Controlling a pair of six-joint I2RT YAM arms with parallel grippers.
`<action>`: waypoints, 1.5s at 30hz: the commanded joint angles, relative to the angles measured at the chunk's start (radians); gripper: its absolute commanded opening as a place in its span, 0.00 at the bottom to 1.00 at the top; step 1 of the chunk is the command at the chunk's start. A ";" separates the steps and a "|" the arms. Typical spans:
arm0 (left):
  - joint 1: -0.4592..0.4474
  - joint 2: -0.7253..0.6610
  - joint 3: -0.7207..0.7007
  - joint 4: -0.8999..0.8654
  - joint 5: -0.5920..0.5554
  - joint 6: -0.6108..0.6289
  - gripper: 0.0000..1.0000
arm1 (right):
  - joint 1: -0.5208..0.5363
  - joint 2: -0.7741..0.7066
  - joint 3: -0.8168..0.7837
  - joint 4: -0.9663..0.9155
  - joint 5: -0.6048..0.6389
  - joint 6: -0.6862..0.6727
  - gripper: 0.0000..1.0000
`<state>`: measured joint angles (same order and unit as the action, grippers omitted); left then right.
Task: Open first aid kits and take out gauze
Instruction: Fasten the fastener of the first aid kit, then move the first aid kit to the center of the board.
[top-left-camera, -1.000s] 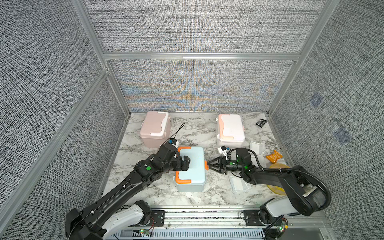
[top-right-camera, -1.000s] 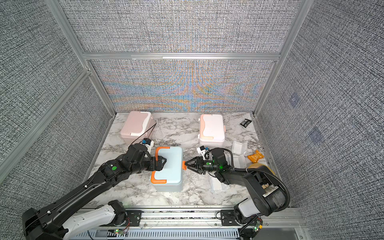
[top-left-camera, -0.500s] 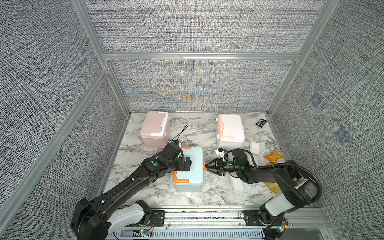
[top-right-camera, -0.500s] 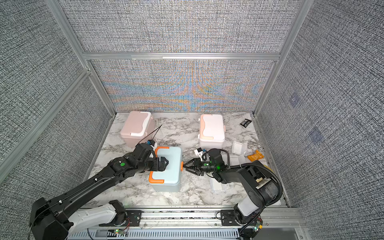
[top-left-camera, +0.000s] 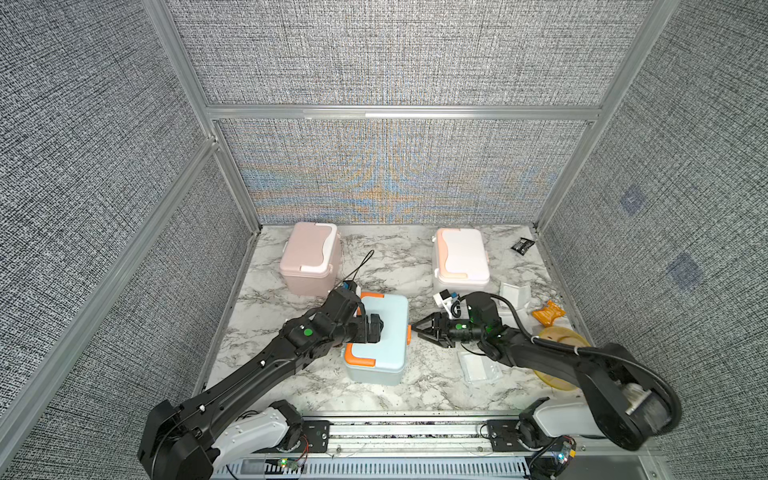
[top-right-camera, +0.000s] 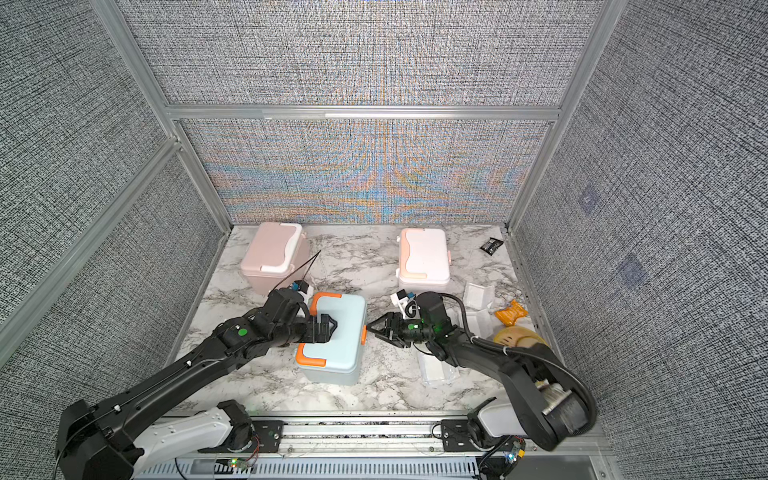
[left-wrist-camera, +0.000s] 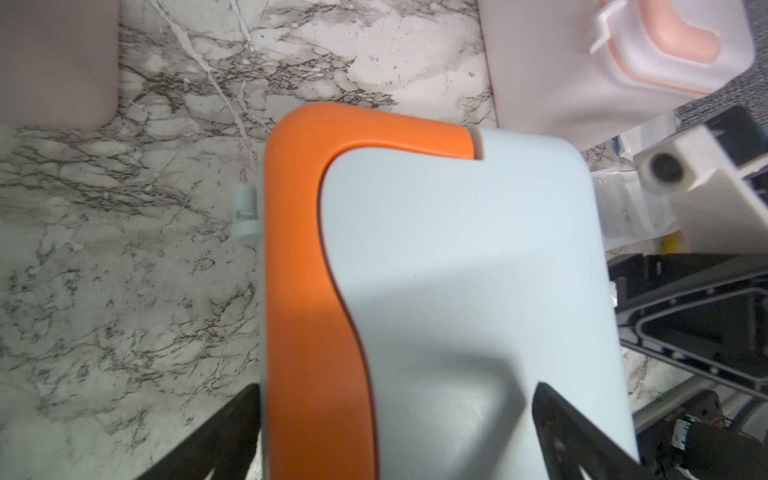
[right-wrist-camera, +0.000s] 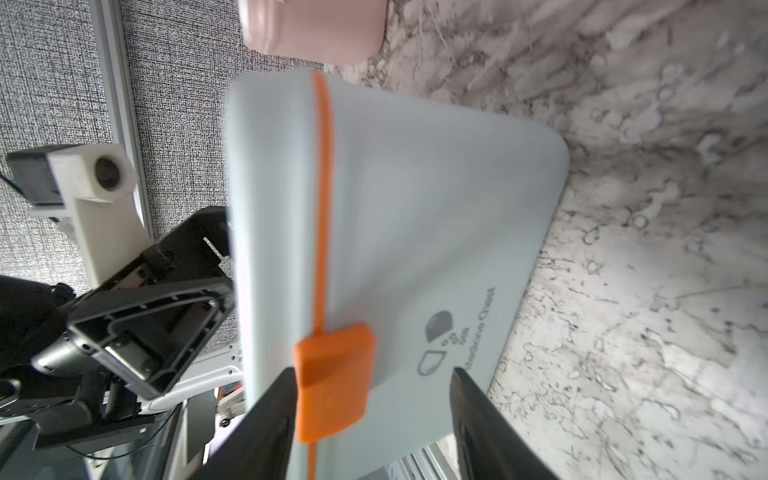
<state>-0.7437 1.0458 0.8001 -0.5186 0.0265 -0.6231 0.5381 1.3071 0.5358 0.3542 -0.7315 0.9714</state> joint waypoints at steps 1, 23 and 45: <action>0.000 -0.034 -0.014 0.046 0.043 0.014 1.00 | 0.001 -0.110 0.063 -0.397 0.170 -0.202 0.68; 0.000 -0.458 -0.208 -0.082 0.098 -0.149 1.00 | 0.610 -0.315 0.242 -0.823 0.768 -0.513 0.99; 0.017 -0.033 -0.069 0.199 0.035 -0.025 1.00 | 0.632 -0.014 0.320 -0.699 1.023 -0.338 0.99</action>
<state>-0.7330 0.9596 0.6941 -0.3855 0.0772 -0.7086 1.2049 1.2907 0.8516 -0.3725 0.3080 0.5972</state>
